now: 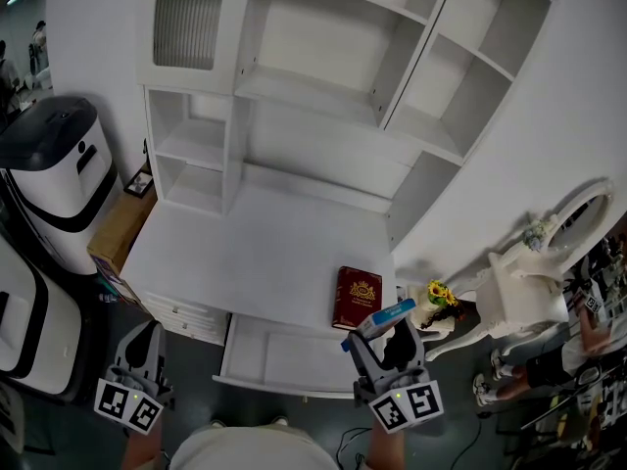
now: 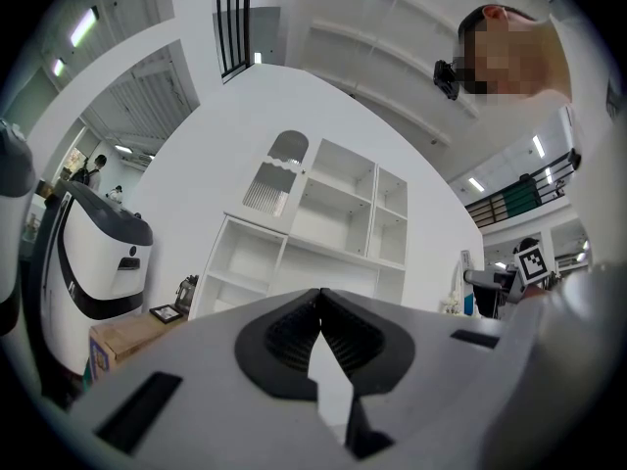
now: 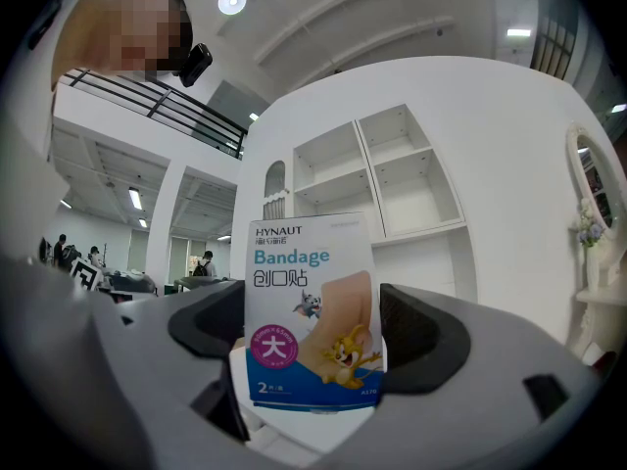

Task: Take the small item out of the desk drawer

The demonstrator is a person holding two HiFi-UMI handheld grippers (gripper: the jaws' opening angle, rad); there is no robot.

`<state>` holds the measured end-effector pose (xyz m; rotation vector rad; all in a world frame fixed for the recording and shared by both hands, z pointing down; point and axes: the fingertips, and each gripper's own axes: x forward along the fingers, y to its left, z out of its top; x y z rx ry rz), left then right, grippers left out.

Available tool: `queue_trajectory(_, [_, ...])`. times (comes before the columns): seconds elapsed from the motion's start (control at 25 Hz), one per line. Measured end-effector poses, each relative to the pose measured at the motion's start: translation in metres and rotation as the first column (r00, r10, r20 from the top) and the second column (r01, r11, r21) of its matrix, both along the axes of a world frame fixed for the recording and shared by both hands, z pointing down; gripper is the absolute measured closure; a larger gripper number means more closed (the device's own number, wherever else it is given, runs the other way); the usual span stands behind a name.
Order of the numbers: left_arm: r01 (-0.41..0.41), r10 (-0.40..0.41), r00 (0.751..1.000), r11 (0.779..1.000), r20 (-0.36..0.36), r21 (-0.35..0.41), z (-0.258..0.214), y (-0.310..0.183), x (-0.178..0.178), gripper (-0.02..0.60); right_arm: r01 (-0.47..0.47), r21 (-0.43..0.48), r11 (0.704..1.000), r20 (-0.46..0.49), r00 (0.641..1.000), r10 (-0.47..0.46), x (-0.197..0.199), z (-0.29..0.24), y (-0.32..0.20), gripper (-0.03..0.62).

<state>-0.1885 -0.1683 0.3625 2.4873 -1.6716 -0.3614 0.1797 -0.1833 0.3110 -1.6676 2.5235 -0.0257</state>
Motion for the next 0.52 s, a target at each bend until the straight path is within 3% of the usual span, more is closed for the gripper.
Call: queue_trajectory(0.52, [0.016, -0.016, 1.000, 1.000, 0.002, -0.002, -0.001, 0.009, 0.013, 0.566, 0.017, -0.002, 1.000, 0.001, 1.000, -0.017, 0.010, 0.000, 0.002, 0.160])
